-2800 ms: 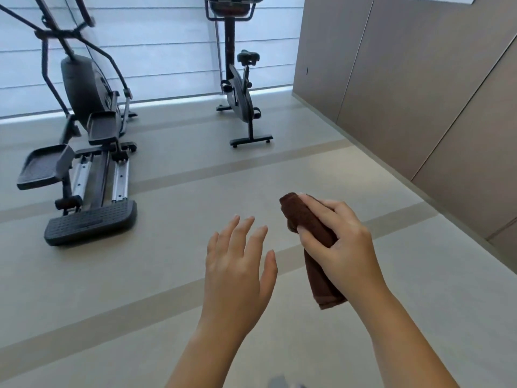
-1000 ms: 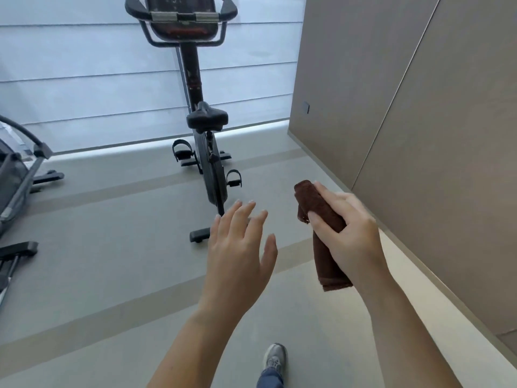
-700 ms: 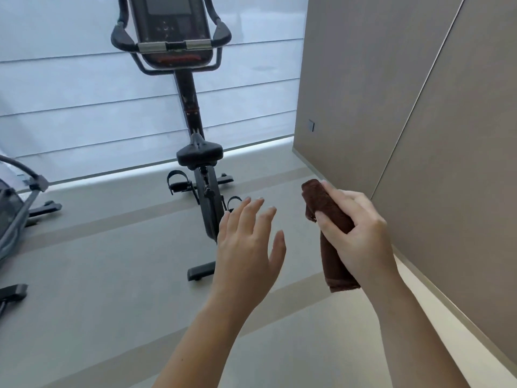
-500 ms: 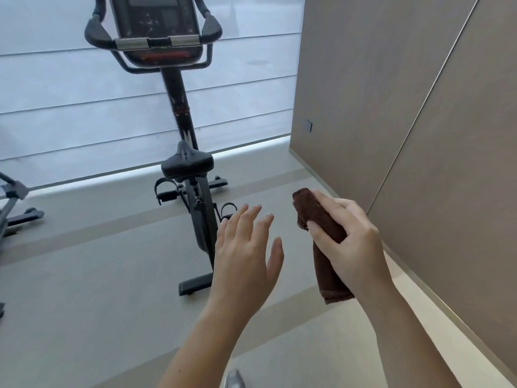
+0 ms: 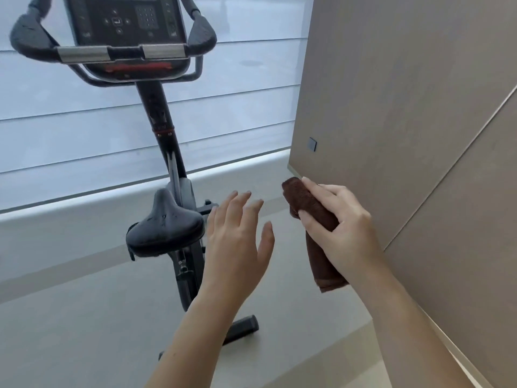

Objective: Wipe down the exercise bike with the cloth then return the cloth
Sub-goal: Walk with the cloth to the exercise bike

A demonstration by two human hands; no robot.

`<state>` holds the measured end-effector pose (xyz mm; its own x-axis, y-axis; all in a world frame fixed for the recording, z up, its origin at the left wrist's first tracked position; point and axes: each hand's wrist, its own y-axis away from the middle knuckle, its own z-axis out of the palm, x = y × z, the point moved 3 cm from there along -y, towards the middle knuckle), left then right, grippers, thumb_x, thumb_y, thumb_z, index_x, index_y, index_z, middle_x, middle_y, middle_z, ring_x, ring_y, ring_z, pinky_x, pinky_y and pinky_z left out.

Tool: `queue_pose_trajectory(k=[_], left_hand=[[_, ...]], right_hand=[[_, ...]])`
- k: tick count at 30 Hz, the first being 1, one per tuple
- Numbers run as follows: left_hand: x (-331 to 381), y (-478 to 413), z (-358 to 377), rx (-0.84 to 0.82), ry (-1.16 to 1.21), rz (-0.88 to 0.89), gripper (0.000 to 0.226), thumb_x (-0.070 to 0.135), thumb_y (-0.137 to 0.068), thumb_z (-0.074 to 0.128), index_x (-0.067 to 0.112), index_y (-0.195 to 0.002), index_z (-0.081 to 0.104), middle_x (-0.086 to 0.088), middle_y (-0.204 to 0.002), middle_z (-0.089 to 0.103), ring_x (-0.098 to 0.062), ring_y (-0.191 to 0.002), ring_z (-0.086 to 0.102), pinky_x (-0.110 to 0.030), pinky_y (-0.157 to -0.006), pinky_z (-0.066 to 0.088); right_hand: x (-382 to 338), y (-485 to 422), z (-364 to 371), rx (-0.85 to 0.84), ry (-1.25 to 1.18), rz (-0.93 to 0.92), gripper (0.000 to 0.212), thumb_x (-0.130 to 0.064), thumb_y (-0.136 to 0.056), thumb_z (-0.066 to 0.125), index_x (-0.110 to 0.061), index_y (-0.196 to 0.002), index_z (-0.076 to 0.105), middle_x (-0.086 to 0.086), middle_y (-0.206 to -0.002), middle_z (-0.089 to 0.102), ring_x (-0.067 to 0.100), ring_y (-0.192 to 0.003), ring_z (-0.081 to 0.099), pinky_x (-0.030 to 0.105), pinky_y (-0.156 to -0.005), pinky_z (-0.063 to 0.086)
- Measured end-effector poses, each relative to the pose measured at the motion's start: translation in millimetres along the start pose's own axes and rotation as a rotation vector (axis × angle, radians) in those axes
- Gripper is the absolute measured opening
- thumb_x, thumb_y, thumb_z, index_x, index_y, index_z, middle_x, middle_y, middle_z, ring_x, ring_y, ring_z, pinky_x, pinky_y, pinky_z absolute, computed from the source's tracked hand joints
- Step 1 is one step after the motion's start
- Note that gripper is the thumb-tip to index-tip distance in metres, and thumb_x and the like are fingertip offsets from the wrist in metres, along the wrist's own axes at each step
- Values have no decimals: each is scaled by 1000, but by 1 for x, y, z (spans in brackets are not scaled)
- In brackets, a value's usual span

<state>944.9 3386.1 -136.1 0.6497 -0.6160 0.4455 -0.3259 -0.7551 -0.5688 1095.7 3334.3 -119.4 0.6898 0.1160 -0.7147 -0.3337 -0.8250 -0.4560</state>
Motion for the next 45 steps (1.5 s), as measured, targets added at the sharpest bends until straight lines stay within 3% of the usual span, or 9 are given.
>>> queue_pose_trajectory(k=[6, 13, 16, 22, 25, 33, 36, 45], left_hand=[[-25, -41, 29, -36, -4, -7, 41, 28, -85, 40, 3, -111, 58, -18, -121, 57, -37, -119, 46, -54, -100, 36], [-50, -143, 108, -53, -41, -20, 32, 19, -85, 53, 3, -112, 58, -17, -123, 56, -36, -121, 45, -55, -101, 33], [-54, -197, 144, -6, -70, -3, 34, 23, -86, 48, 3, -111, 59, -17, -122, 57, -36, -120, 46, -56, -98, 36], [-48, -312, 209, 71, -95, -78, 31, 10, -84, 61, 0, -113, 59, -19, -123, 56, -37, -122, 43, -58, -98, 35], [-48, -358, 225, 115, -128, -86, 32, 14, -84, 56, 1, -113, 59, -19, -123, 56, -38, -121, 45, -59, -97, 37], [-78, -432, 226, 232, -233, -126, 40, 25, -85, 42, 0, -112, 58, -20, -121, 57, -39, -119, 46, -58, -95, 38], [-94, -459, 220, 271, -273, -128, 40, 26, -86, 42, 1, -113, 58, -20, -123, 56, -38, -121, 45, -58, -96, 37], [-157, -549, 183, 354, -405, -75, 40, 26, -86, 42, 0, -113, 58, -22, -124, 54, -39, -123, 43, -59, -99, 33]], right_hand=[[27, -49, 17, 4, -47, 10, 43, -23, -82, 65, -33, -123, 55, -7, -107, 56, 0, -94, 51, 0, -80, 37], [95, -163, 42, -5, -96, 20, 44, -22, -83, 64, -36, -123, 55, -11, -106, 55, 0, -96, 52, 5, -81, 40], [127, -224, 48, -21, -120, -21, 43, -21, -83, 64, -34, -123, 55, -12, -107, 55, 0, -98, 52, 7, -82, 41], [182, -353, 41, -70, -167, -90, 43, -19, -82, 64, -31, -123, 56, -12, -110, 55, -5, -100, 50, 2, -81, 37], [195, -408, 43, -102, -189, -137, 43, -19, -82, 64, -31, -123, 56, -11, -111, 55, -3, -99, 51, 6, -83, 40], [203, -492, 82, -202, -239, -237, 45, -19, -82, 65, -34, -123, 55, -13, -112, 55, 1, -100, 54, 13, -84, 45], [201, -522, 100, -221, -282, -253, 45, -20, -81, 65, -35, -123, 55, -16, -110, 55, 0, -100, 53, 11, -83, 44], [167, -616, 174, -226, -368, -359, 46, -14, -80, 65, -30, -123, 57, -10, -111, 57, 8, -101, 58, 21, -85, 47]])
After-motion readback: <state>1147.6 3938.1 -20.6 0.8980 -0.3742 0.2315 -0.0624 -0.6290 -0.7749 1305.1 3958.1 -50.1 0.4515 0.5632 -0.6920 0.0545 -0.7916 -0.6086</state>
